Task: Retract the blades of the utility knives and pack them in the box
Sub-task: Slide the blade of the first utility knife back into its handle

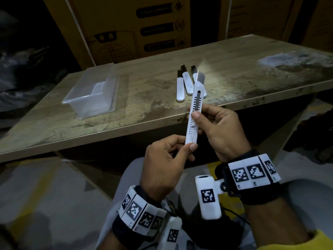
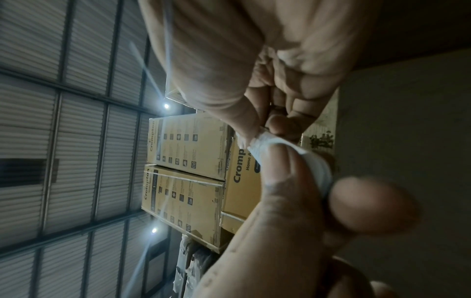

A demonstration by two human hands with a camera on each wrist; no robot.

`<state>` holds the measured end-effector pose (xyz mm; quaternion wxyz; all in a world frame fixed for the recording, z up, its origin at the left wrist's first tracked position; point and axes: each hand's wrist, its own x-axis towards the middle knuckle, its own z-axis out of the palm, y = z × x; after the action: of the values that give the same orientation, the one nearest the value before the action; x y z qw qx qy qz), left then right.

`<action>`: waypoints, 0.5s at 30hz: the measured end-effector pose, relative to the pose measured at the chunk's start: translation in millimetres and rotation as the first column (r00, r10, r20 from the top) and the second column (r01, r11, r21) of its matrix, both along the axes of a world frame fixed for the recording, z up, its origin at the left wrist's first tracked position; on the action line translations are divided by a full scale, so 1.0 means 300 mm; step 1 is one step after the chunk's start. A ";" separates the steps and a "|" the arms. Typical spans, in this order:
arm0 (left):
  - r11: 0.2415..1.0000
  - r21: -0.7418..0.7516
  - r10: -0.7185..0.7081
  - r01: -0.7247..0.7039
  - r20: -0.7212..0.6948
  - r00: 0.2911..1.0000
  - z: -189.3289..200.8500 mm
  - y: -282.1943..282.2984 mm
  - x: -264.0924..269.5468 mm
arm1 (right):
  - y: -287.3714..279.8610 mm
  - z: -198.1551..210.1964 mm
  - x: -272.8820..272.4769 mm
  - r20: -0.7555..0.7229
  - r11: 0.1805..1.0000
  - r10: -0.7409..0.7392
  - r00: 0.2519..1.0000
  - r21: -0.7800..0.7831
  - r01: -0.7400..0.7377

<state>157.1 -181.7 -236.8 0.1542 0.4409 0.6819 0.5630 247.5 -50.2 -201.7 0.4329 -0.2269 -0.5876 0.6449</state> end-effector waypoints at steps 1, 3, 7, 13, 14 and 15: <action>1.000 -0.007 -0.011 0.011 0.005 1.000 0.003 0.001 -0.003 | 0.000 -0.002 -0.002 -0.002 1.000 -0.007 1.000 -0.003 0.007; 0.999 -0.021 -0.032 0.033 0.035 0.999 0.008 0.003 -0.009 | 0.000 -0.006 -0.005 -0.003 1.000 -0.019 1.000 -0.003 0.019; 0.997 -0.027 -0.075 0.077 0.089 0.993 0.014 0.001 -0.014 | -0.006 -0.005 0.000 0.021 0.999 -0.030 0.999 0.029 0.029; 0.992 -0.020 -0.125 0.127 0.092 0.988 0.010 -0.010 -0.016 | -0.002 -0.007 0.010 0.064 0.998 -0.030 0.997 0.065 0.026; 0.993 -0.021 -0.118 0.120 0.093 0.989 0.009 -0.011 -0.016 | -0.002 -0.008 0.010 0.055 0.999 -0.013 0.998 0.045 0.011; 0.994 -0.020 -0.107 0.109 0.093 0.990 0.005 -0.011 -0.017 | -0.002 -0.008 0.009 0.047 1.000 0.001 0.999 0.027 -0.003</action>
<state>151.9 -185.1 -235.4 0.2210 0.4490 0.6562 0.5648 250.2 -50.7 -204.0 0.4214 -0.2355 -0.6065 0.6318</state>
